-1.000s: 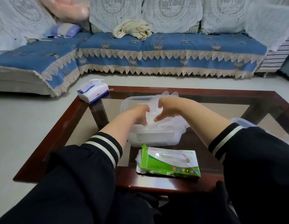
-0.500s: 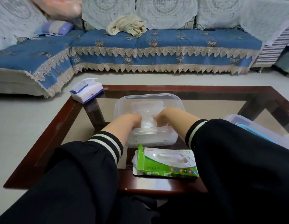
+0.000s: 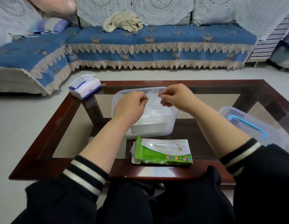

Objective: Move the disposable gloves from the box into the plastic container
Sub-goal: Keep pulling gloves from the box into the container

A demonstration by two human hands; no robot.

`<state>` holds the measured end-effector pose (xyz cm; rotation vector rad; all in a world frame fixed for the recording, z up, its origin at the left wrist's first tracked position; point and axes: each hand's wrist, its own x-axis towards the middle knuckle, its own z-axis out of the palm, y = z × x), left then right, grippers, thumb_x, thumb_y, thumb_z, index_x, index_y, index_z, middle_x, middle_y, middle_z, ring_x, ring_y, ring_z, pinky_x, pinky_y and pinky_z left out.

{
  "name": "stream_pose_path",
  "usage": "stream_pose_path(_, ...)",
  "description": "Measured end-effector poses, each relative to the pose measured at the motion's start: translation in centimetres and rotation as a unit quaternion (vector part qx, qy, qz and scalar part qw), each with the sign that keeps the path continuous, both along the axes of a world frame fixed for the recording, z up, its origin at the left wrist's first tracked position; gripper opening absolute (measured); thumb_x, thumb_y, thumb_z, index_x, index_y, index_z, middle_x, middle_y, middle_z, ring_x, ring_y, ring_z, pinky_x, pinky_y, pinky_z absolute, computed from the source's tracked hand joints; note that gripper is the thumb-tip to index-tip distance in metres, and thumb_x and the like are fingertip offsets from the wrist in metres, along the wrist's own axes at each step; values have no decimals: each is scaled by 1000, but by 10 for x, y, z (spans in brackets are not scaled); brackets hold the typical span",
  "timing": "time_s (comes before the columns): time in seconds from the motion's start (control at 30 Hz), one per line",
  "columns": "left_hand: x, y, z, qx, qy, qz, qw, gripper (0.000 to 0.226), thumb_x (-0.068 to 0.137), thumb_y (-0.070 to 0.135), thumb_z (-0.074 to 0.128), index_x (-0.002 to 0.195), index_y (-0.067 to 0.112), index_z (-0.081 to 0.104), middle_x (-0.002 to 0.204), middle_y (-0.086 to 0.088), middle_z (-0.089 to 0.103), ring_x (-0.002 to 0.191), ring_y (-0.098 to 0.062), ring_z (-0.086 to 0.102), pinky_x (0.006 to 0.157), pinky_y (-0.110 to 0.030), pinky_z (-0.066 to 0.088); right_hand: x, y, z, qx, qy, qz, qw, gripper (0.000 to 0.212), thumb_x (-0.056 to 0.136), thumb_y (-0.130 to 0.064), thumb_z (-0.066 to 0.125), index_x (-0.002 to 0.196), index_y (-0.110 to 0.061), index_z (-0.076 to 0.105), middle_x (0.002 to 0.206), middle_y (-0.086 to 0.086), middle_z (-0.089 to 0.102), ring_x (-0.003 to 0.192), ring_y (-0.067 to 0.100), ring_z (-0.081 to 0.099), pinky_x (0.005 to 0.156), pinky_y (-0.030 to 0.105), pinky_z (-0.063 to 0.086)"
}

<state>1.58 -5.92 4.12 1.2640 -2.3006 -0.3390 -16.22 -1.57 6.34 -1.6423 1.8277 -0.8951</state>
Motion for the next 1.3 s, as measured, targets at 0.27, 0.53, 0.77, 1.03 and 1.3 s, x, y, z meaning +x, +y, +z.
stream_pose_path(0.27,16,80,-54,176,2,-5,984,31,86,30,67,117,28,63,115,10,66,107,-12,60,90,-30,46,17,74,-62,125,79,82,986,30,77,-43,73,95,-19,71,93,-9,72,85,8,64,81,28,51)
stream_pose_path(0.53,9,82,-94,228,-115,-27,966,61,82,50,66,137,40,41,146,9,36,138,-18,23,110,-38,25,27,72,-114,99,146,47,983,28,77,-38,74,103,-29,70,114,-7,60,111,17,50,94,36,41)
stream_pose_path(0.77,9,79,-106,229,-78,-9,970,52,82,46,69,130,41,49,138,10,41,134,-18,27,108,-37,28,34,72,-110,85,161,-12,983,16,86,-35,65,96,-25,73,105,-4,65,101,17,57,80,32,47)
stream_pose_path(1.03,6,78,-102,217,-80,15,973,47,80,46,71,122,36,54,133,7,46,129,-20,32,101,-36,31,37,83,-97,-23,209,-53,976,19,94,-34,54,96,-24,70,100,-8,66,98,13,55,71,30,40)
stream_pose_path(1.3,5,81,-103,226,-84,6,971,52,80,42,71,128,32,52,134,5,43,131,-19,30,105,-36,30,23,77,-15,-256,-182,-156,936,11,89,-12,65,89,-22,69,79,-9,66,69,1,57,59,23,51)
